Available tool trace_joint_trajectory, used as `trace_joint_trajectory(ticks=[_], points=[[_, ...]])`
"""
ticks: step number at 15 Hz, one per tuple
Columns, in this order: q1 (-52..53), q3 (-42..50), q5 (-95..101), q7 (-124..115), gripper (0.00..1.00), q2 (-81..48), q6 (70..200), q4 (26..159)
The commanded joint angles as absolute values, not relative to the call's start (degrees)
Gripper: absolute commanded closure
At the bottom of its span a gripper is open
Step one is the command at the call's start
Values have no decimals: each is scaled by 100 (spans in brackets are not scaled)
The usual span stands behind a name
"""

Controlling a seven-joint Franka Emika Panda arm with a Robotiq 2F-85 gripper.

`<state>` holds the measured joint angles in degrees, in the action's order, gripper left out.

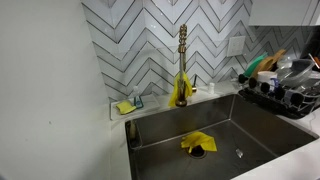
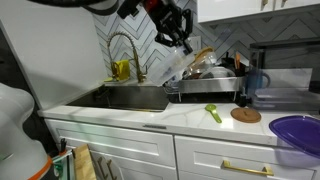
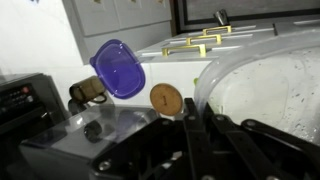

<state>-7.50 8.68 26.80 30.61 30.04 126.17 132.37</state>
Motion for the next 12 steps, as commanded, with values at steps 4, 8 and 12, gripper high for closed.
trace_joint_trajectory(ticks=[4,8,12], points=[[-646,884,2784,3080,93,3047,12627,13028],[-647,846,2777,2969,98,2985,12650,13032],[-569,620,2559,2155,98,2889,13005,12866]])
